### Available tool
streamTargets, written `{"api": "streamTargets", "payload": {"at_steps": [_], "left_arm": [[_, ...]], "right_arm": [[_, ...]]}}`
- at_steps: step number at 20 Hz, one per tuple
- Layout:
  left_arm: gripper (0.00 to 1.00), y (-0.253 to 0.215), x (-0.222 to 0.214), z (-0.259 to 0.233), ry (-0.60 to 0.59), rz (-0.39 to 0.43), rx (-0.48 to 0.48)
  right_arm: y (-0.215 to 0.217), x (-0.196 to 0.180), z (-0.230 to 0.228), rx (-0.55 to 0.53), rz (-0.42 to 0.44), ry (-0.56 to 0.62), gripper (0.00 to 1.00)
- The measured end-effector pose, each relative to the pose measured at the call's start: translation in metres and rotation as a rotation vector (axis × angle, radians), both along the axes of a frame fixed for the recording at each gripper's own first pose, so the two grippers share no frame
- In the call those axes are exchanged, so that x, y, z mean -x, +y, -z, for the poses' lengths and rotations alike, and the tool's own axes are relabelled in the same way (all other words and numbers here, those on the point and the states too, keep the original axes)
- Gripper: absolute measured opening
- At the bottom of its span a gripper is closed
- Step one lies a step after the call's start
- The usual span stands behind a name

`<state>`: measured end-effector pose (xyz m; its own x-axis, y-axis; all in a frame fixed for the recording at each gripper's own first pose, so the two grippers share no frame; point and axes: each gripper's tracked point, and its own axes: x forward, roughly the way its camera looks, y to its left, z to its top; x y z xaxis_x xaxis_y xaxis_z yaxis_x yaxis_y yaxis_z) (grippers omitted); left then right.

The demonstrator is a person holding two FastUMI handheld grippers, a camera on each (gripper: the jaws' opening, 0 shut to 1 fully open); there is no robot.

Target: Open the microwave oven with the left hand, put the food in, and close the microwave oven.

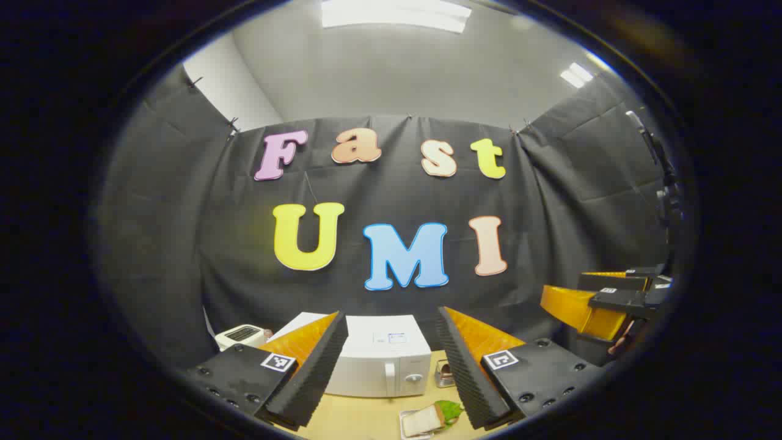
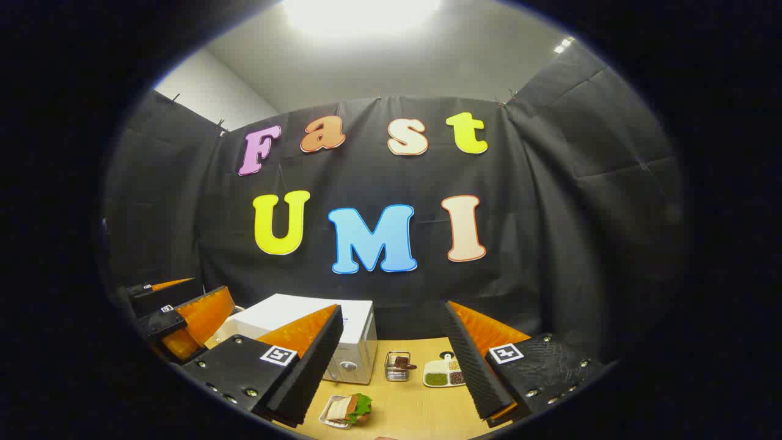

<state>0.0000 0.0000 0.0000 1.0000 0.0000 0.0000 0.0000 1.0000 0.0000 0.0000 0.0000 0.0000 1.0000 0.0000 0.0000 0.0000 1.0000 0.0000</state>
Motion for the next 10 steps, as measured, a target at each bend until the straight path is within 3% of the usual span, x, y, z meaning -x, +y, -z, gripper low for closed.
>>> {"api": "streamTargets", "payload": {"at_steps": [4, 10], "left_arm": [[0.94, 0.002, -0.001, 0.009, -0.006, -0.004, 0.005], [0.94, 0.017, -0.015, 0.019, -0.005, 0.057, 0.013]], "right_arm": [[-0.002, -0.007, 0.005, 0.003, 0.021, -0.005, 0.98], [0.018, -0.009, 0.020, -0.004, 0.049, 0.032, 0.98]]}}
